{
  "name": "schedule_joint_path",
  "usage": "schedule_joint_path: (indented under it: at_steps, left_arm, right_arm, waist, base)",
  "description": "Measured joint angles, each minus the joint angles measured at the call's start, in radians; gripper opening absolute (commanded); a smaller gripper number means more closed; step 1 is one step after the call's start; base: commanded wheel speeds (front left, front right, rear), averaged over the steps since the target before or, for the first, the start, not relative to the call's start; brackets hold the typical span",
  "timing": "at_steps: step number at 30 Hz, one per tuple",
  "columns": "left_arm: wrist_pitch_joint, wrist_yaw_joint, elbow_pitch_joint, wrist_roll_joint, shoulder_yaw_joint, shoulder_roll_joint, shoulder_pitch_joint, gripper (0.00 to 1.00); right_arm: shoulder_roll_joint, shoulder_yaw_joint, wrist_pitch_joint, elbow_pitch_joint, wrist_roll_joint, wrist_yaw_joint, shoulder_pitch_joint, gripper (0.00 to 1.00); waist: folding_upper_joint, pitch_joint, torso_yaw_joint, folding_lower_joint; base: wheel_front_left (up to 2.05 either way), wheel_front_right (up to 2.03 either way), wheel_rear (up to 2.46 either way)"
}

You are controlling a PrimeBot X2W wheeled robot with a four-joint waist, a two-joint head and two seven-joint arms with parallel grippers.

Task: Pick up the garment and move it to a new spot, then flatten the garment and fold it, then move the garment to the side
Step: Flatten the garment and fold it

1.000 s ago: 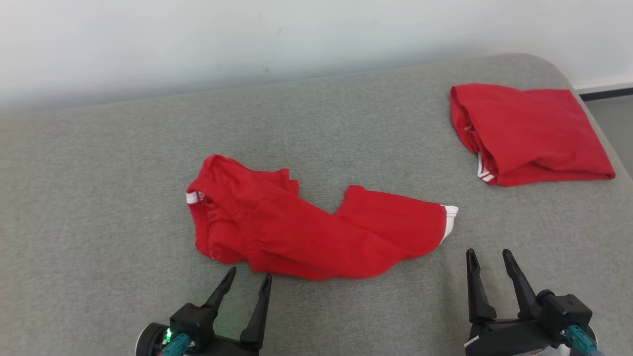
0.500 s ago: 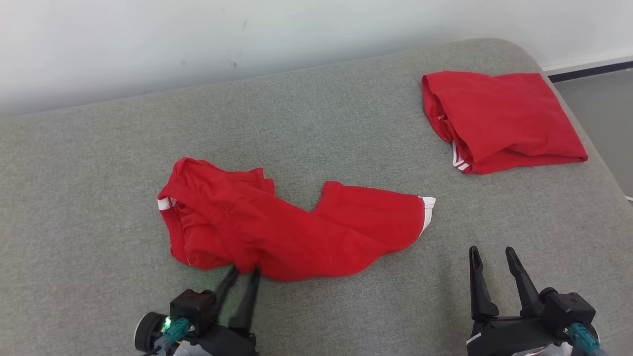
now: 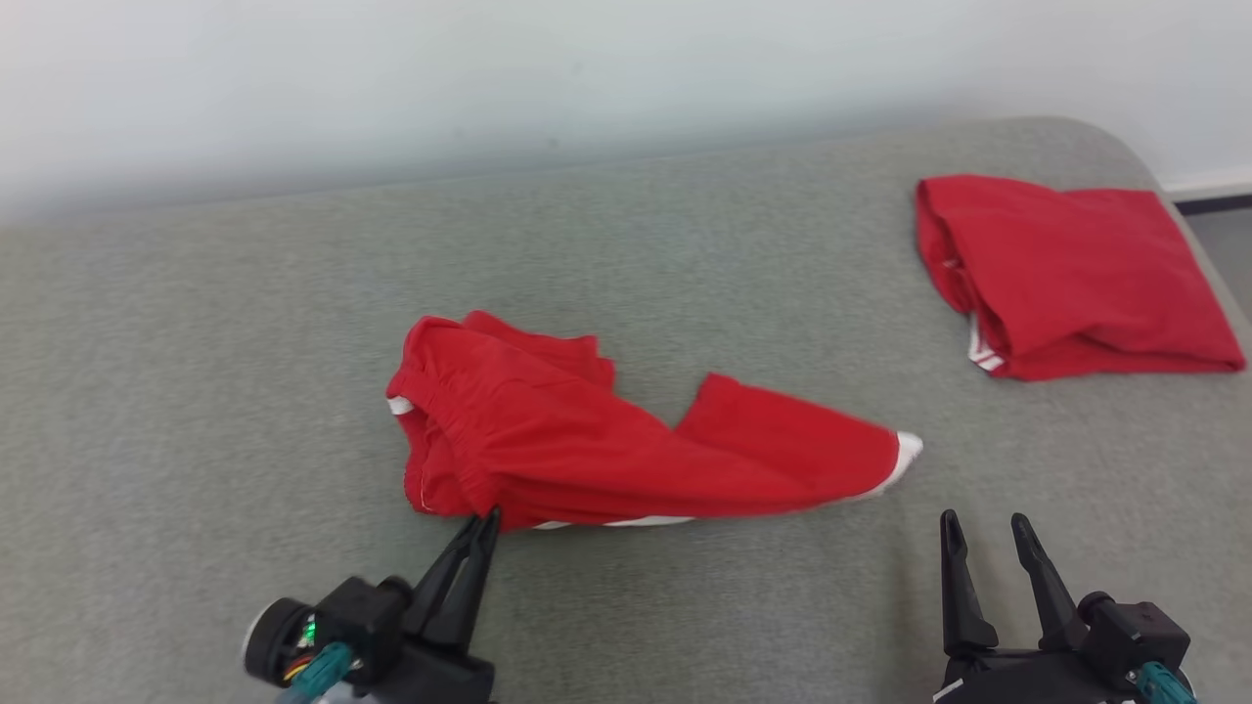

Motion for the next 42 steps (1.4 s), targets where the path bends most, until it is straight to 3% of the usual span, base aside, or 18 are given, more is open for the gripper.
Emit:
schedule_joint_path:
  at_steps: [9, 20, 30, 42]
  left_arm:
    - [0.0, 0.004, -0.115, -0.004, 0.009, 0.105, 0.123, 0.0]
    - [0.016, 0.014, -0.095, -0.044, -0.012, 0.1, 0.242, 0.0]
    - [0.004, 0.007, 0.003, -0.064, -0.004, 0.086, 0.066, 0.0]
    - [0.0, 0.001, 0.208, -0.095, -0.016, 0.113, -0.142, 0.0]
  right_arm:
    - [0.0, 0.002, 0.0, 0.002, 0.015, 0.0, 0.005, 1.0]
    - [0.0, -0.007, 0.0, 0.011, 0.008, 0.0, 0.019, 1.0]
    - [-0.001, 0.012, 0.0, 0.017, -0.001, 0.0, 0.017, 1.0]
    - [-0.004, 0.01, 0.0, 0.04, 0.002, 0.0, -0.006, 1.0]
  waist:
    - [0.0, -0.017, 0.086, 0.0]
    - [0.0, -0.042, 0.11, 0.0]
    - [0.0001, -0.053, 0.088, 0.0001]
    - [0.0001, -0.029, -0.009, 0.0001]
  base:
    - [0.0, 0.0, 0.0]
    - [0.0, 0.0, 0.0]
    - [0.0, 0.0, 0.0]
    - [0.0, 0.0, 0.0]
